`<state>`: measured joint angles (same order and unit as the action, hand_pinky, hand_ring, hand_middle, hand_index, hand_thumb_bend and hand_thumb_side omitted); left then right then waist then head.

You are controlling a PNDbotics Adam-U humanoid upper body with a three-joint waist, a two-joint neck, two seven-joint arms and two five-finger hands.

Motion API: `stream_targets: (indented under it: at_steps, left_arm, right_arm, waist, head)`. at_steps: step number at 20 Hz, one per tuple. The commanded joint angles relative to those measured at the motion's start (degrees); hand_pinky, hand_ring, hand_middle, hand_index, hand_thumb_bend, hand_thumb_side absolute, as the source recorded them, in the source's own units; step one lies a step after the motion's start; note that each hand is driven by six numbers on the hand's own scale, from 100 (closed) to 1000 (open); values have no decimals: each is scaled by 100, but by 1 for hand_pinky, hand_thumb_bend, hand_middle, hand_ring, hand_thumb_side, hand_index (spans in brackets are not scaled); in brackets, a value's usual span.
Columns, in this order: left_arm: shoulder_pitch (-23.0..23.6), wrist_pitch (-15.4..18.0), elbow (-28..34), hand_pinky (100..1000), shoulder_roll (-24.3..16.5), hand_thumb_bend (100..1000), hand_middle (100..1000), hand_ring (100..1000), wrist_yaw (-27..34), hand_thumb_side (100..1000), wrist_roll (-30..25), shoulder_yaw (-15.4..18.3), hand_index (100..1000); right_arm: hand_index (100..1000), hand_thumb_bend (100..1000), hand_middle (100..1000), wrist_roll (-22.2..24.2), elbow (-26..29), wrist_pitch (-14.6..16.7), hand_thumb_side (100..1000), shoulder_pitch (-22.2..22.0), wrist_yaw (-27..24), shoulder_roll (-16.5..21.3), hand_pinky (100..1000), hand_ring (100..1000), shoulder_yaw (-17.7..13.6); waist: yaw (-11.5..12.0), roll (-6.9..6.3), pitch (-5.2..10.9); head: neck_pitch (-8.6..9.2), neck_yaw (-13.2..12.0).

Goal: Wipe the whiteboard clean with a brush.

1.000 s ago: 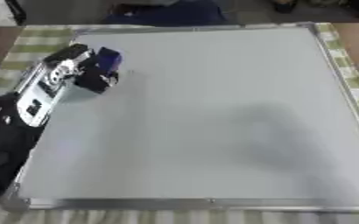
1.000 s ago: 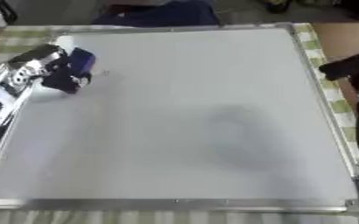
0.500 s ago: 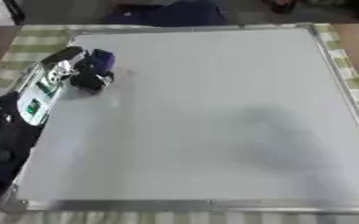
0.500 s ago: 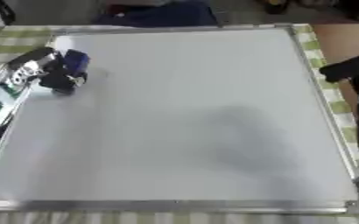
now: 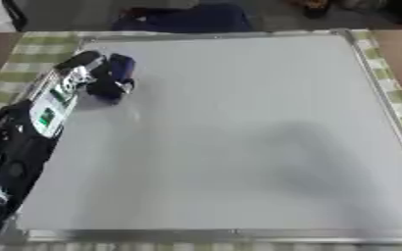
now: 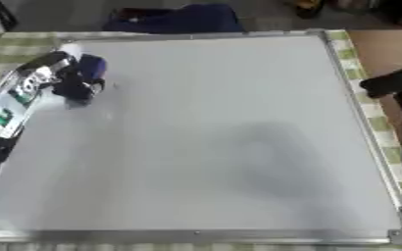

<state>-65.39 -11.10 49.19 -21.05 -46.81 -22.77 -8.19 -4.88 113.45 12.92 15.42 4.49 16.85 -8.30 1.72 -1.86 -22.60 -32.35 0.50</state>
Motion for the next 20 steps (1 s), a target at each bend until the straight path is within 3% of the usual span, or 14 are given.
stream_targets:
  at_steps: [1, 11, 20]
  left_arm:
    - [-156, 62, -10, 421, -27, 125, 408, 604, -124, 431, -84, 77, 100]
    - [-203, 120, -116, 458, 39, 204, 458, 638, -383, 573, -299, 110, 124]
    - [-227, 220, -61, 488, 44, 248, 566, 679, -395, 668, -457, 107, 113]
  right_arm:
    - [494, 100, 483, 32, 114, 9, 968, 60, 9, 46, 720, 626, 12]
    - [494, 100, 483, 24, 114, 2, 968, 94, -1, 44, 720, 626, 17]
    - [494, 100, 483, 42, 114, -22, 968, 91, -9, 40, 720, 626, 27]
  waist:
    - [1, 5, 98]
    - [-58, -8, 64]
    - [-40, -17, 77]
  head:
    - [76, -24]
    - [123, -52]
    - [111, -37]
